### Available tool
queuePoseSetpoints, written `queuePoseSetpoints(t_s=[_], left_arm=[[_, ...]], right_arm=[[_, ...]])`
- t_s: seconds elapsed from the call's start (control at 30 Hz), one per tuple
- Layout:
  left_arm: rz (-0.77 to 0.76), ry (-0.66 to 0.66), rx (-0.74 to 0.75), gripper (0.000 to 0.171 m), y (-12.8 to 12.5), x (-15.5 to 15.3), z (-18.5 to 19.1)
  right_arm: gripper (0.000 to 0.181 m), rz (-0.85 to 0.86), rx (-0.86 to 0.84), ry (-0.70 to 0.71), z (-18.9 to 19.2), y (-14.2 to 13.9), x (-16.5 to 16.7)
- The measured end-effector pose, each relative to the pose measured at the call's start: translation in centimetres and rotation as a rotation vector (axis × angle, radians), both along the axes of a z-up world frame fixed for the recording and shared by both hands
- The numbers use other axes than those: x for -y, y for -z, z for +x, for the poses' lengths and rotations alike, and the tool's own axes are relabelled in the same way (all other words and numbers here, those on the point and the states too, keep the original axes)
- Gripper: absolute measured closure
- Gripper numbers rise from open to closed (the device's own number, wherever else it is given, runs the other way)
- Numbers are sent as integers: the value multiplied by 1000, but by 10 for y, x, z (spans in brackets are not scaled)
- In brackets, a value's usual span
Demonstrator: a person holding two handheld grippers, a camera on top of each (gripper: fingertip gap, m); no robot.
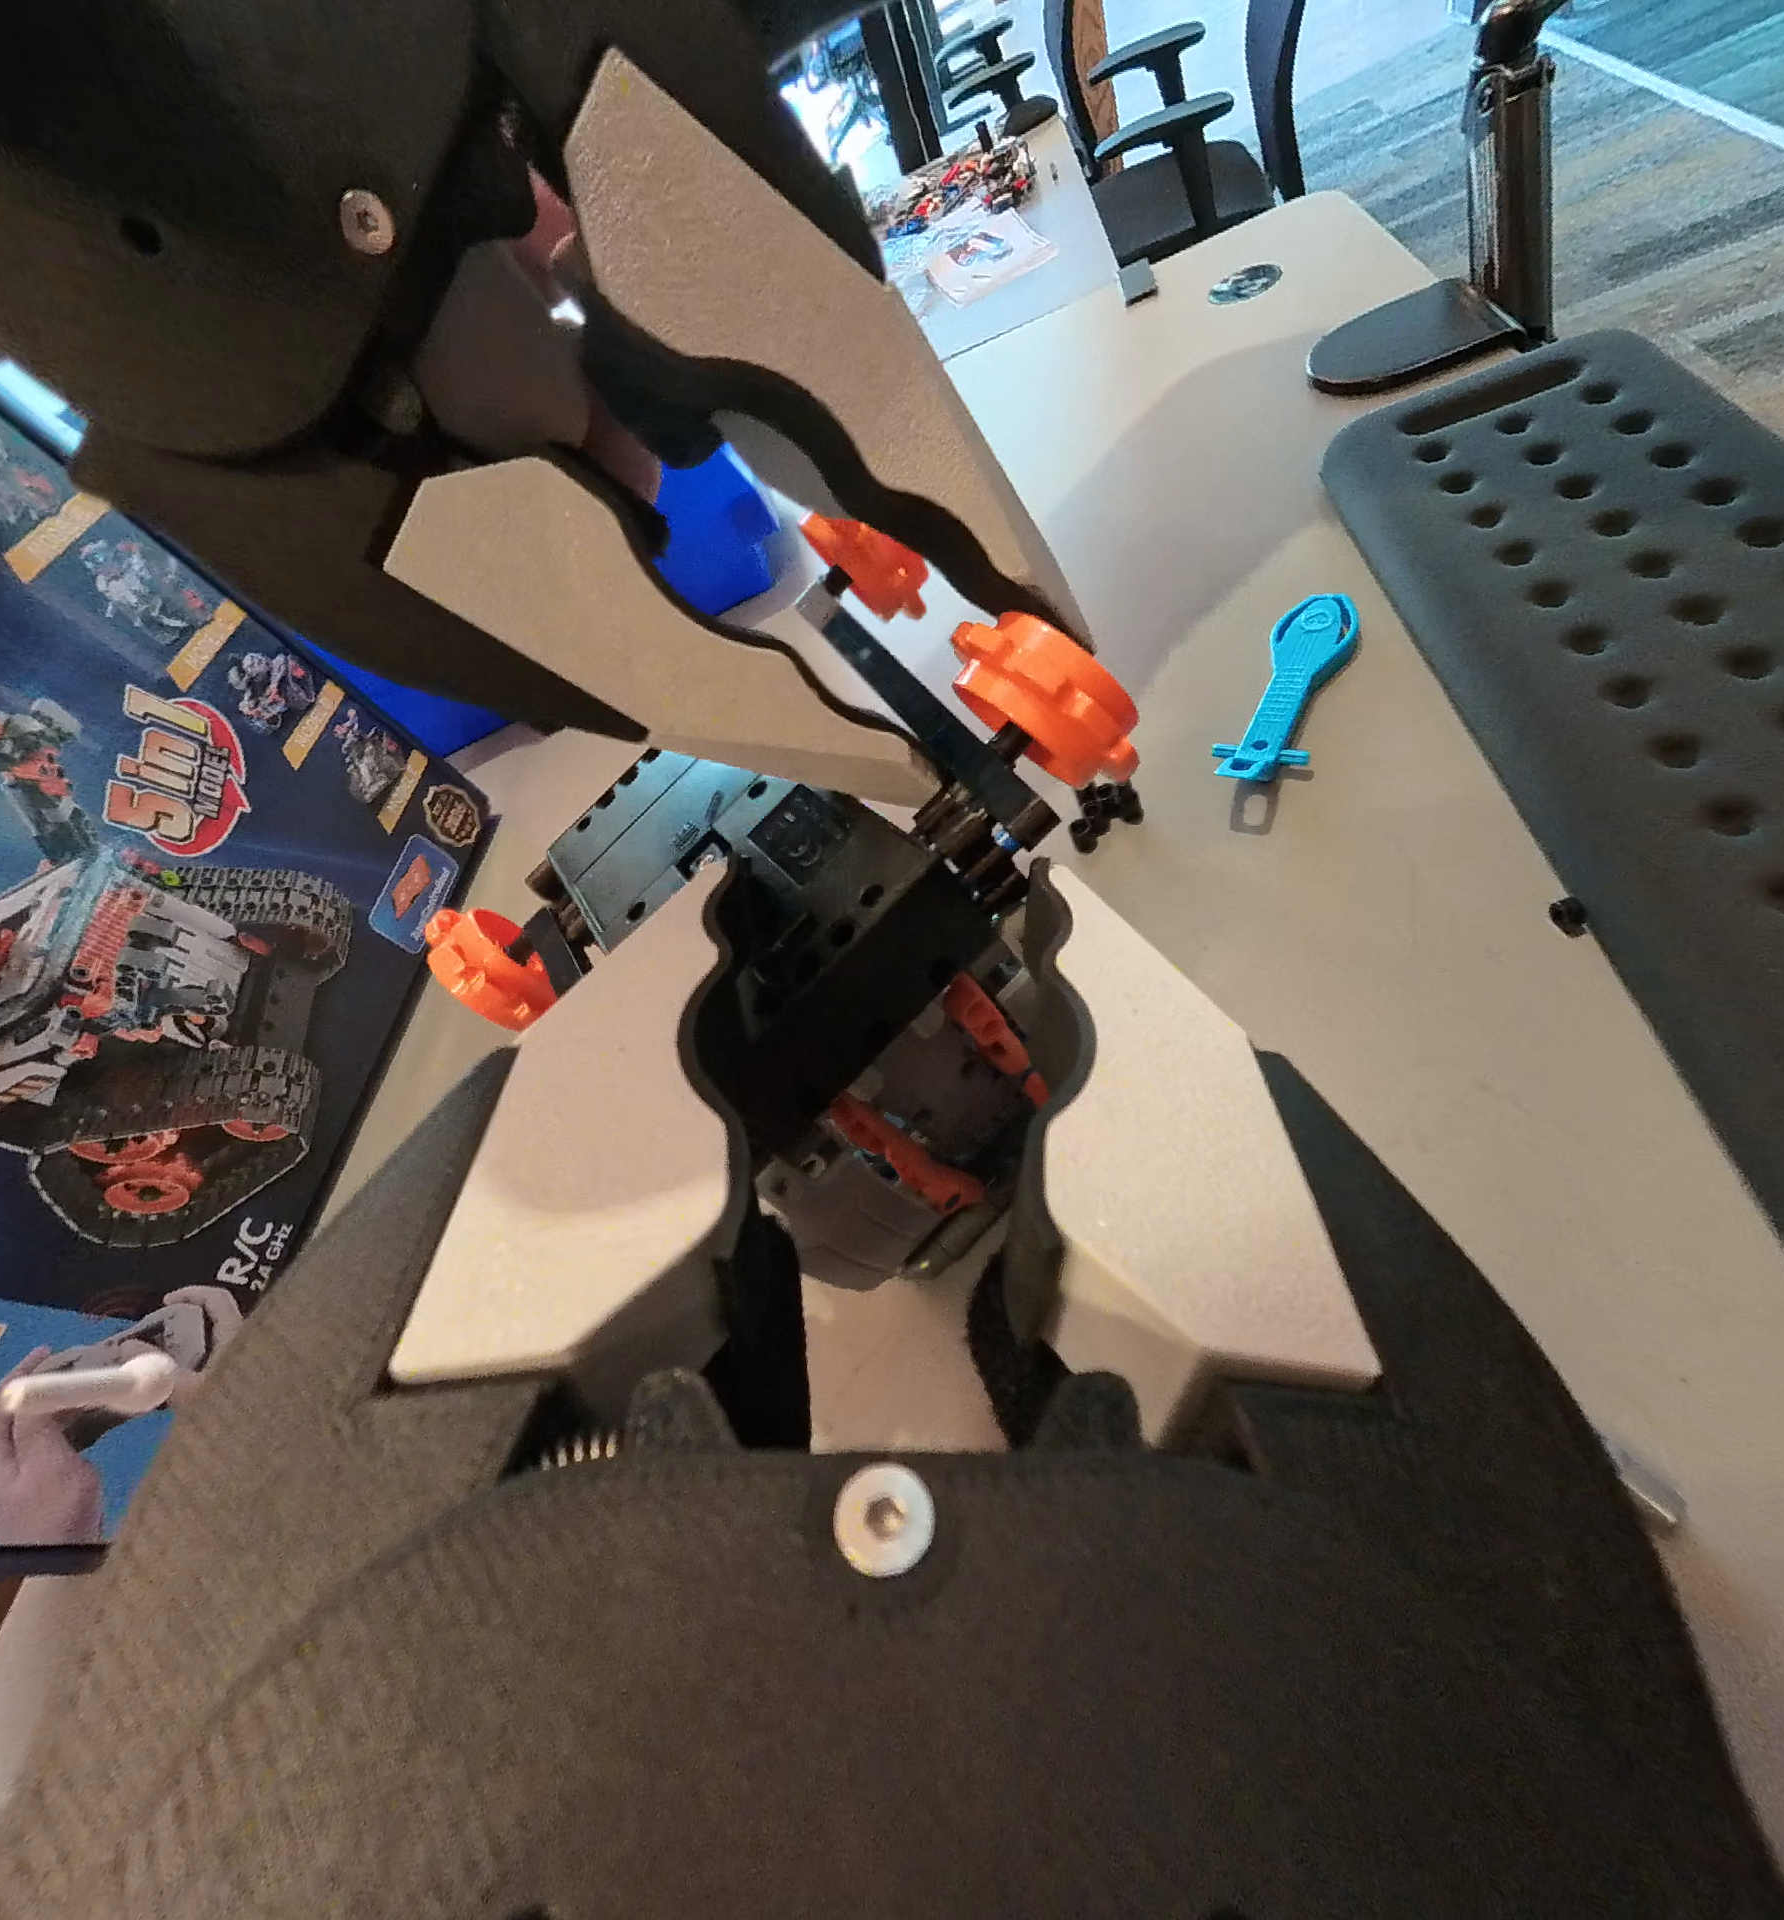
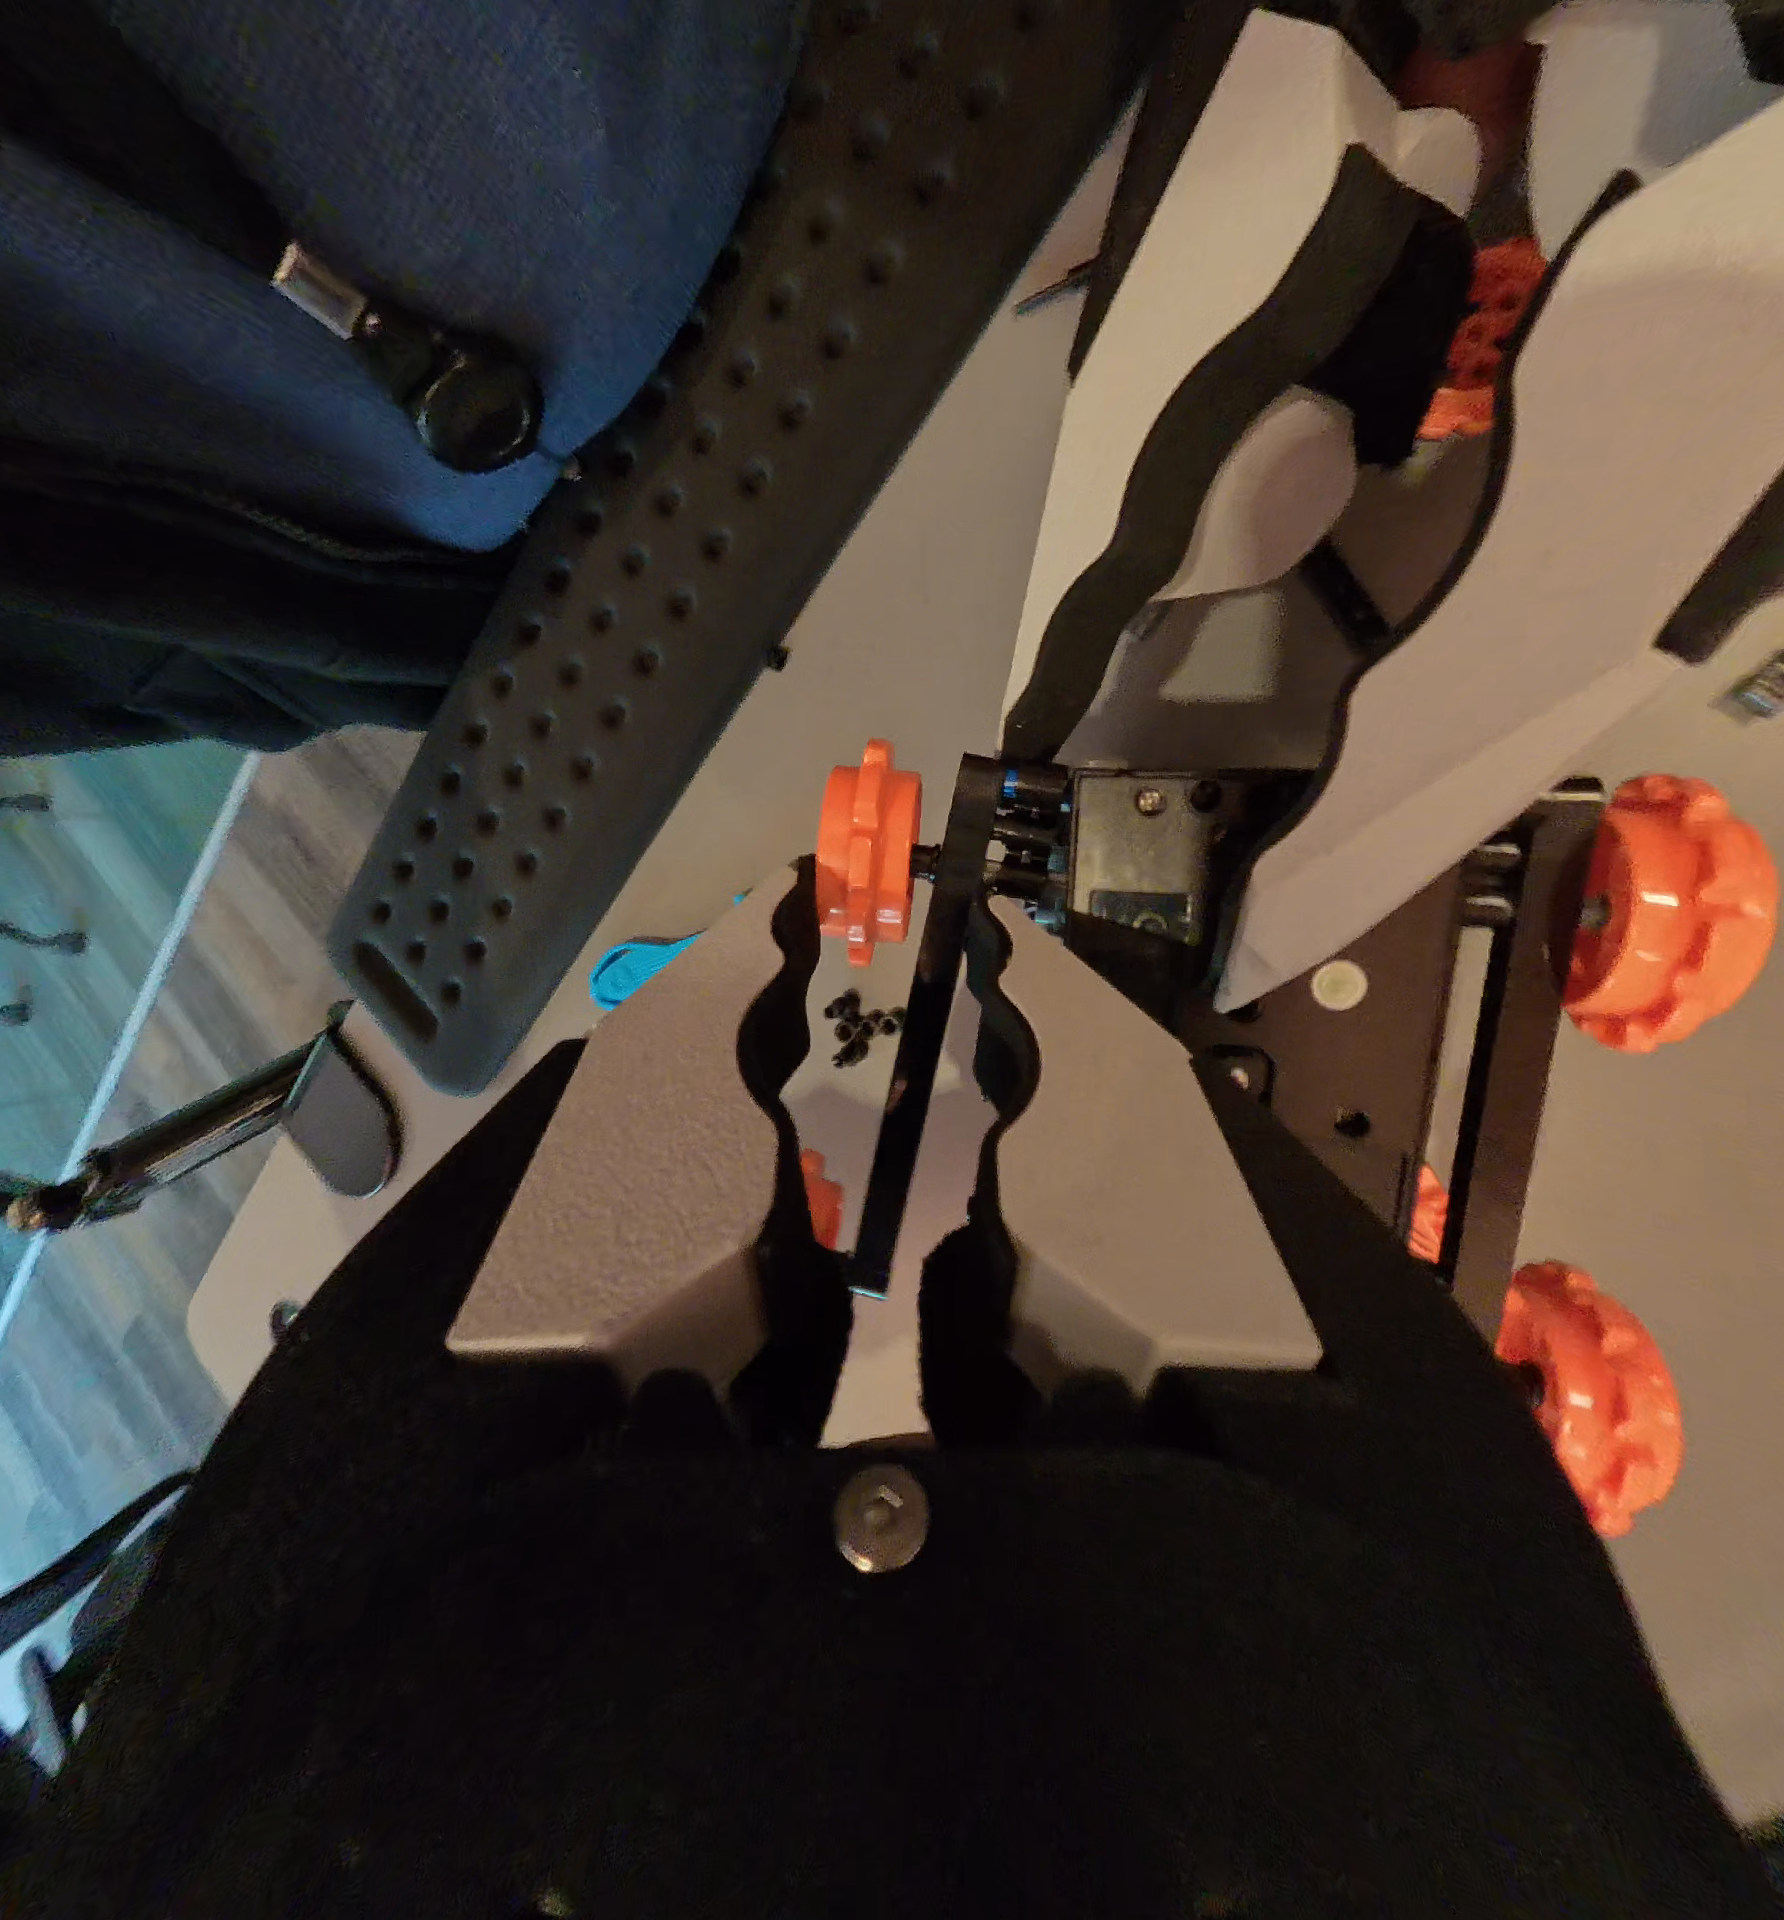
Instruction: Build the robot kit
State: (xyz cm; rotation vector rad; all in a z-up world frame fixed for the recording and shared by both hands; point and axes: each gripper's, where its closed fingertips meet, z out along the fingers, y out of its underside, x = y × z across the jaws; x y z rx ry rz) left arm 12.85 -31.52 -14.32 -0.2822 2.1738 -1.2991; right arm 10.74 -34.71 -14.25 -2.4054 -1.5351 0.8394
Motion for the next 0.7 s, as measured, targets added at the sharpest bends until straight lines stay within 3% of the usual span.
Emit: queuePoseSetpoints(t_s=[0.27,0.5,0.7], left_arm=[[27,-78,-12,116,0,-1,2],[10,-207,-27,117,-1,0,7],[61,-316,-1,117,0,7,13]], right_arm=[[139,99,136,293,2,4,-1],[126,143,158,725,-2,-1,-11],[136,188,148,1137,16,1,-18]])
